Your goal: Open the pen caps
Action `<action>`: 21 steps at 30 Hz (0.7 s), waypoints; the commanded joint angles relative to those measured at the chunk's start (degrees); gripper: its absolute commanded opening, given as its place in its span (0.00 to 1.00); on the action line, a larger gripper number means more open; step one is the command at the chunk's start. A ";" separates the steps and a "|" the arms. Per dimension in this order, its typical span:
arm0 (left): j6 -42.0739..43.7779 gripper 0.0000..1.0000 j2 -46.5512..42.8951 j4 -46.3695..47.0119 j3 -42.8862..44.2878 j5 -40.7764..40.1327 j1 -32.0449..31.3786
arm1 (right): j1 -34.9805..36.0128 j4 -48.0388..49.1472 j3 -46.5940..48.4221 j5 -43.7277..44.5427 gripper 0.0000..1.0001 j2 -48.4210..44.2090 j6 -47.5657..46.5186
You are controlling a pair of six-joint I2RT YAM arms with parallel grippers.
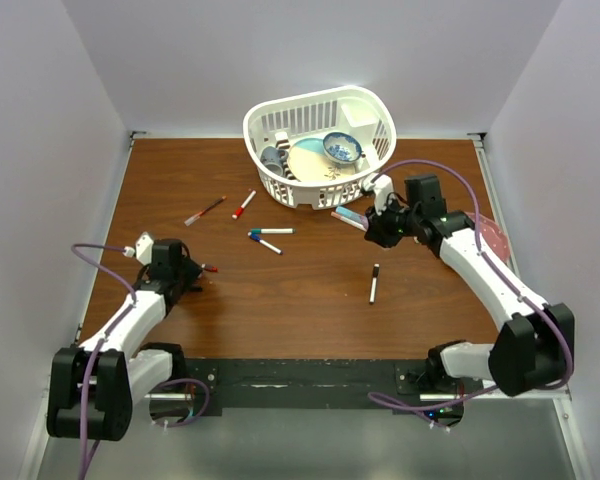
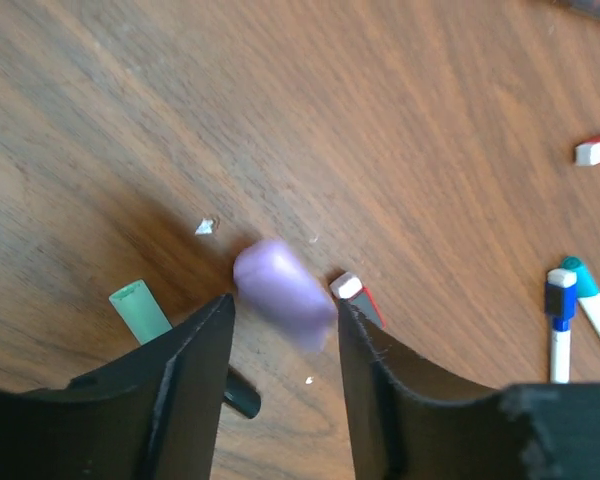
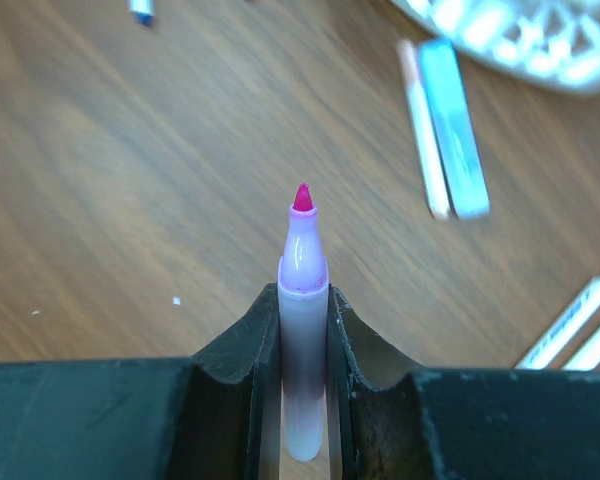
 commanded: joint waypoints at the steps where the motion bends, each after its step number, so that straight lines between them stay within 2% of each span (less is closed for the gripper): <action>1: 0.97 0.54 -2.31 1.28 3.02 -0.13 1.31 | -5.69 0.00 1.39 0.66 0.02 3.31 3.46; 4: 1.32 0.57 -4.06 0.23 4.25 0.75 1.84 | -8.07 -0.27 1.57 0.57 0.03 5.60 4.51; 11: 5.89 0.65 -11.35 -3.99 11.63 5.57 2.11 | -9.48 0.26 3.50 10.74 0.08 14.20 8.11; 17: 19.93 0.78 -15.14 -5.58 21.37 13.29 2.02 | -10.18 -1.15 10.17 17.96 0.09 24.40 10.40; 18: 25.87 0.79 -15.49 -5.58 22.26 15.93 2.02 | -10.45 -1.06 10.62 19.54 0.10 25.29 10.40; 21: 34.69 0.83 -16.98 -5.67 23.67 20.26 0.71 | -11.15 -0.80 12.90 22.26 0.13 28.98 10.40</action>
